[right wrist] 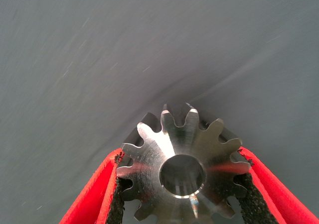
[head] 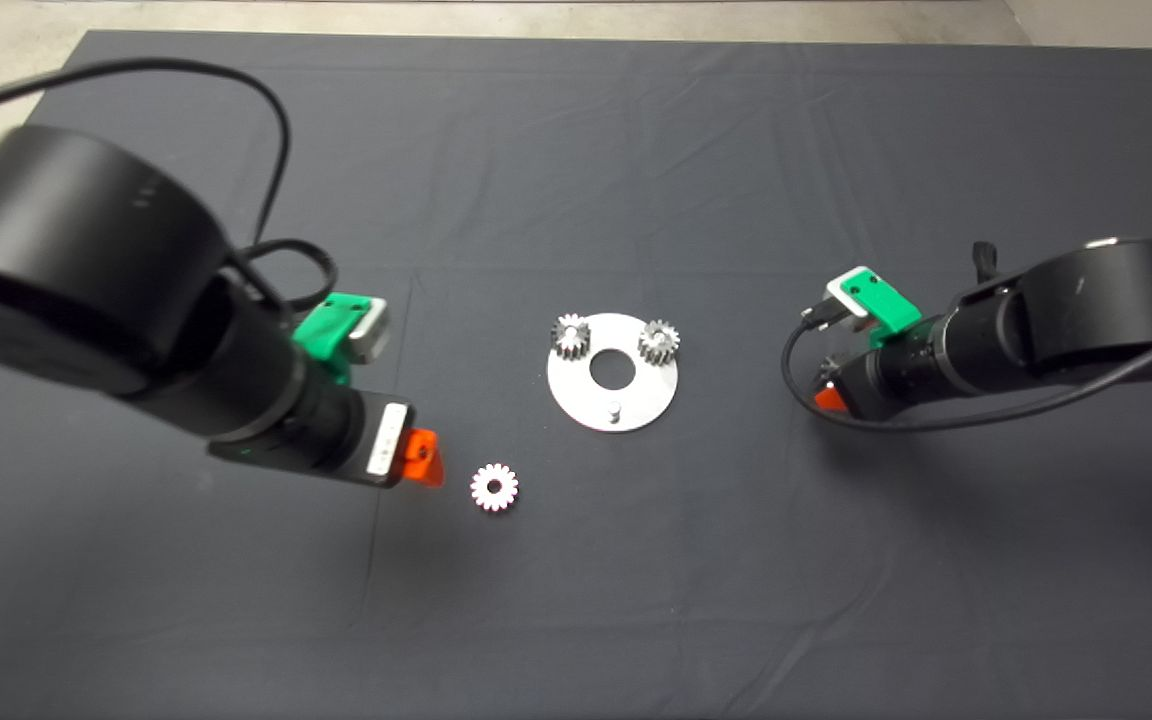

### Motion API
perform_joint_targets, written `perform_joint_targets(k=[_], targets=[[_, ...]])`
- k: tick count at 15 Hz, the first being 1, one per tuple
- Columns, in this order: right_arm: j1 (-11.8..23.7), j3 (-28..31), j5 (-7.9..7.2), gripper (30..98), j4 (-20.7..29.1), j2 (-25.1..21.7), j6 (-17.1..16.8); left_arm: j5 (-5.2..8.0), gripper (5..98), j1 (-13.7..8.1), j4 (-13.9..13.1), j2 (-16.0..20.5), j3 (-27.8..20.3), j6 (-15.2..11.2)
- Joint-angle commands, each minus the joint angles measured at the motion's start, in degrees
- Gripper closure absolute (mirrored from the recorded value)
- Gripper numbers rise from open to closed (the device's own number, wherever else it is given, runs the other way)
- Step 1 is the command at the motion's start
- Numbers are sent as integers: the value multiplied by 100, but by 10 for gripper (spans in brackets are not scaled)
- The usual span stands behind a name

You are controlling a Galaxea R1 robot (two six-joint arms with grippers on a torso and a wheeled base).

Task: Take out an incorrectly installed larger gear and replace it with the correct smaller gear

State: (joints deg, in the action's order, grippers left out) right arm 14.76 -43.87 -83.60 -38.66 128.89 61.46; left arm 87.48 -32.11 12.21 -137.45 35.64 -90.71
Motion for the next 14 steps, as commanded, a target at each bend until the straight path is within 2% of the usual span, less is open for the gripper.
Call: perform_joint_targets(k=[1,4,7,8,11,12,13,14], targets=[[10,109,46,795,-10,-61,41,420,53,55,476,-516,505,230],[10,232,46,782,-10,-149,41,428,53,144,547,-499,594,325],[19,223,46,762,-18,-166,41,428,53,435,801,-481,729,469],[19,223,37,762,-18,-166,41,428,53,504,810,-481,794,475],[135,320,28,703,34,-219,41,428,53,582,801,-481,820,475],[391,379,28,689,76,-245,50,428,53,590,808,-481,837,475],[670,390,22,657,342,-263,50,436,53,604,801,-481,882,475],[928,390,28,653,901,-271,50,437,53,644,801,-481,908,475]])
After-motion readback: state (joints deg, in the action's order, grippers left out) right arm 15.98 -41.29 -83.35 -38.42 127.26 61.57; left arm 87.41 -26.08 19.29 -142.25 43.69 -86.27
